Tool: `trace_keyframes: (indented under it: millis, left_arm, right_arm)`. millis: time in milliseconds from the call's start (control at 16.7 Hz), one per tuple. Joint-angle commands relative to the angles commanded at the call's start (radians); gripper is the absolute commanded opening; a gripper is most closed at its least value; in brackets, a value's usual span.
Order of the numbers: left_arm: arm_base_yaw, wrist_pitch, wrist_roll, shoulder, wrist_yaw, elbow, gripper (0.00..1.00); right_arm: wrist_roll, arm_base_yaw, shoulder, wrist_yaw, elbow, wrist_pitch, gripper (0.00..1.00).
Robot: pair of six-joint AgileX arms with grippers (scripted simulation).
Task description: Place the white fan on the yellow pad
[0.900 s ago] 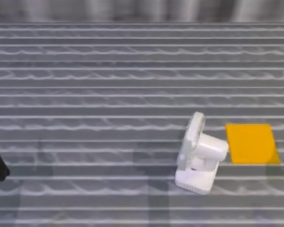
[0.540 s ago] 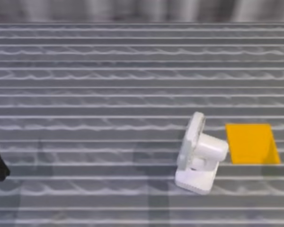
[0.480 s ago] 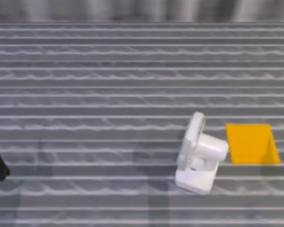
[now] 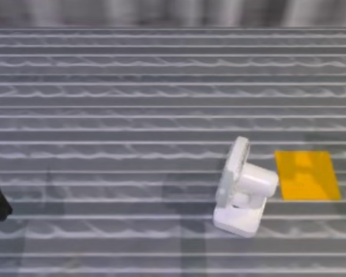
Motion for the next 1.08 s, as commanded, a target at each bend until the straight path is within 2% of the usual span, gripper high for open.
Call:
trace_keyframes:
  millis: [360,600,840,1080]
  left_arm:
    - [0.000,0.000,0.000,0.000,0.000,0.000,1.00]
    - [0.000,0.000,0.000,0.000,0.000,0.000,1.00]
    - [0.000,0.000,0.000,0.000,0.000,0.000,1.00]
    - [0.000,0.000,0.000,0.000,0.000,0.000,1.00]
  right_arm:
    - [0.317,0.198,0.599,-0.001,0.564,-0.408,1.00]
    - [0.483,0.302,0.920,-0.002,0.871,-0.625,1.00]
    - [0.584,0.368,1.122,-0.002,1.056,-0.762,1.00]
    - [0.607,0.383,1.166,-0.002,1.097,-0.795,1.00]
